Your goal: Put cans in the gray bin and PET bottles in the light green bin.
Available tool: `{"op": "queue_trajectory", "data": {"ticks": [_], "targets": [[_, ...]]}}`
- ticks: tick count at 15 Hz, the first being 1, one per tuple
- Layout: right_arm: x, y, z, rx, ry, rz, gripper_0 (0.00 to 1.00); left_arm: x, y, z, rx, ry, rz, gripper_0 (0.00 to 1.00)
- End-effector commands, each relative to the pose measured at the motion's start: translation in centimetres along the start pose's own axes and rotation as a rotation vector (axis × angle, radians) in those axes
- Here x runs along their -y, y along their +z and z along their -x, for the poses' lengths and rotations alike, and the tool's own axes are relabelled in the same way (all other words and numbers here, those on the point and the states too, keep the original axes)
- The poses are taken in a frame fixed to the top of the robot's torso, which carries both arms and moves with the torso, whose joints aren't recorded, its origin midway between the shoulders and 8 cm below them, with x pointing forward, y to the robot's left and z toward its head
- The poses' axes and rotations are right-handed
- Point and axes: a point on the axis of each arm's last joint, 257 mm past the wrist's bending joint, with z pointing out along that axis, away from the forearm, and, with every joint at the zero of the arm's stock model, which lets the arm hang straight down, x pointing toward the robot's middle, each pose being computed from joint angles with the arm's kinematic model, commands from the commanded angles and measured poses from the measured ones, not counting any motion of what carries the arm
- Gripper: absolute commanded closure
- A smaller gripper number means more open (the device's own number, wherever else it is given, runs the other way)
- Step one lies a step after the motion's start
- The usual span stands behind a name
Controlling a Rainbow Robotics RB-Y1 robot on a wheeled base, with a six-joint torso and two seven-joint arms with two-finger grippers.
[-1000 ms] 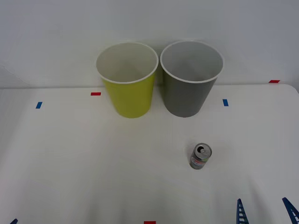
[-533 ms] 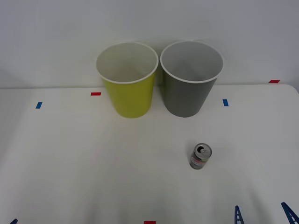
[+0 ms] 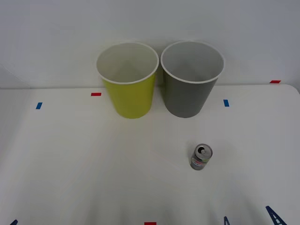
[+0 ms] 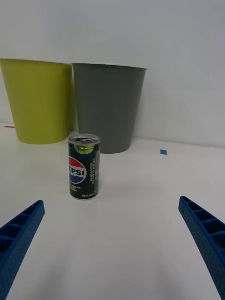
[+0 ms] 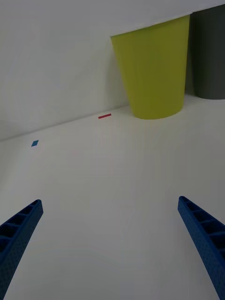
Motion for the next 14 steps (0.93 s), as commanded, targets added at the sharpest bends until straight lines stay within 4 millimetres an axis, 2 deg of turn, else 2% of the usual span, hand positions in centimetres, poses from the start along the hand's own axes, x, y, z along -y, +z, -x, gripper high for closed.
{"op": "queue_trajectory", "data": {"ticks": [1,3,5,11,14], "targets": [[-1.1,2.2,-0.5,-0.041,-0.018,0.046,0.0,0.0,0.0,0.0,0.0,0.0,0.0,0.0],[-2.3,3.6,-0.4,-0.093,-0.012,0.067,0.0,0.0,0.0,0.0,0.0,0.0,0.0,0.0],[-2.9,4.9,-1.2,-0.122,-0.015,0.073,0.0,0.0,0.0,0.0,0.0,0.0,0.0,0.0],[-3.4,10.4,-1.4,-0.073,-0.025,0.054,0.0,0.0,0.0,0.0,0.0,0.0,0.0,0.0],[-3.1,11.8,-2.2,-0.062,-0.024,0.035,0.0,0.0,0.0,0.0,0.0,0.0,0.0,0.0]]}}
